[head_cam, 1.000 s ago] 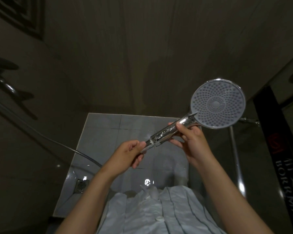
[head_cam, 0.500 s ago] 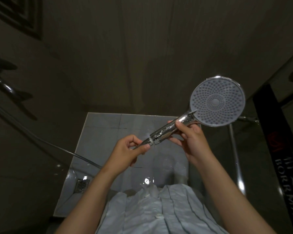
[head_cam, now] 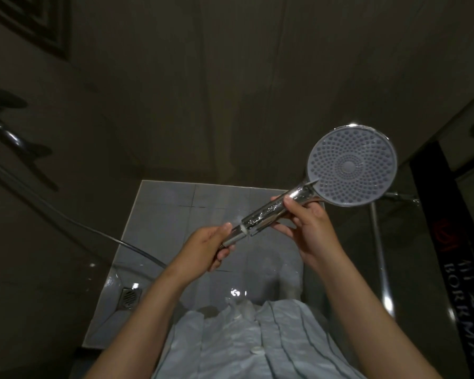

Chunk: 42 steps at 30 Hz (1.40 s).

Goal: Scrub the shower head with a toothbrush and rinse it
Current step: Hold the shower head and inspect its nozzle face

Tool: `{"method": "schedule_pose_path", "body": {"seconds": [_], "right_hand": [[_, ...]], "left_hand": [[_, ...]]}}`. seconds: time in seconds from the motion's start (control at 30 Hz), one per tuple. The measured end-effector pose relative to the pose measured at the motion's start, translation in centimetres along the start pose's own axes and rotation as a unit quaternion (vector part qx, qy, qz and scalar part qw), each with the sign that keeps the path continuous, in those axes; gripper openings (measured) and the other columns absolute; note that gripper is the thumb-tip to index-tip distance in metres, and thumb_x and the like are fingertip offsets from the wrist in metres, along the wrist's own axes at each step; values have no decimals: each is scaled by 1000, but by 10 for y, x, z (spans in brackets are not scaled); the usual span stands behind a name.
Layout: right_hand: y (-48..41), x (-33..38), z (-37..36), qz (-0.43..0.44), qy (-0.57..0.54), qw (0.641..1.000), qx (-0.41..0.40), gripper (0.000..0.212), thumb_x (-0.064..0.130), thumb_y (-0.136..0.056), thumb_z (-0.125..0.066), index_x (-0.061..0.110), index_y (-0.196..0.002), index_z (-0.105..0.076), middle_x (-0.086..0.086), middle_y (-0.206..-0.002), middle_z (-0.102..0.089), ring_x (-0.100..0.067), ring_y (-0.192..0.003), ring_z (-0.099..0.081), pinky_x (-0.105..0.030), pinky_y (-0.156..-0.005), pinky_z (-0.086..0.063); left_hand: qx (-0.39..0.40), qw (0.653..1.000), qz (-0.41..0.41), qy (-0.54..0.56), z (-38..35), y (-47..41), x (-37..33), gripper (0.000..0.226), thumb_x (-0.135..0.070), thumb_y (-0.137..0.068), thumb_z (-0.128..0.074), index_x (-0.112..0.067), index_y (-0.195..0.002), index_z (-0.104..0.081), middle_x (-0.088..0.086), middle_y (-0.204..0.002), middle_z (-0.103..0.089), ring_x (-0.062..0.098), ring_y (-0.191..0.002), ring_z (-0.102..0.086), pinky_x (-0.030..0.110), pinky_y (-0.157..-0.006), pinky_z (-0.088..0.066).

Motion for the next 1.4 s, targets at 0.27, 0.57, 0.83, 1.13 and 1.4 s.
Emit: {"method": "schedule_pose_path", "body": {"seconds": [0.27, 0.57, 0.83, 1.13, 1.4], "right_hand": [[-3, -3, 1, 2, 4, 1000, 0, 5, 10, -92, -55, 8, -95, -59, -4, -88, -74, -13, -83, -71, -30, -63, -58], [-10, 18, 18, 15, -35, 998, -56, 36, 13, -93, -53, -1, -126, -48, -8, -97, -67, -16, -89, -67, -28, -60, -59], [-11, 21, 18, 43, 30, 996, -72, 25, 12, -93, -54, 1, -115, -51, -8, -100, -68, -18, -94, -66, -30, -67, -60], [-20, 34, -8, 91, 153, 984, -6, 17, 11, -91, -58, 2, -106, -61, 0, -93, -71, -8, -85, -69, -24, -68, -58], [-29, 48, -36, 112, 246, 962, 48, 15, 20, -89, -62, 11, -101, -64, -1, -98, -71, 2, -81, -67, -17, -66, -56]], "left_hand": [[-77, 996, -54, 4, 2, 0, -1, 24, -7, -71, -78, -16, -78, -58, -1, -71, -67, 9, -32, -37, 16, -33, -31], [-166, 985, 4, 37, 31, 4, 20, 45, -41, -94, -44, -10, -67, -61, -3, -43, -54, 4, -30, -35, 13, -33, -26], [-170, 983, -22, 71, 37, 1, 12, 42, -42, -96, -40, -12, -74, -61, -8, -45, -49, 0, -33, -36, 11, -33, -26], [-99, 988, -87, 77, 14, -13, -18, 12, -23, -95, -46, -16, -86, -42, -5, -56, -40, 2, -38, -29, 13, -37, -24], [-89, 988, -117, -44, 10, -28, -42, 23, -6, -79, -71, -17, -77, -51, -7, -64, -50, -2, -54, -46, 9, -52, -40]]}}
Point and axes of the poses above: each hand's wrist, its own y-axis away from the middle knuckle, its own z-axis out of the back of the hand, x = y × z, the point moved 2 cm from there along -y, towards the middle knuckle
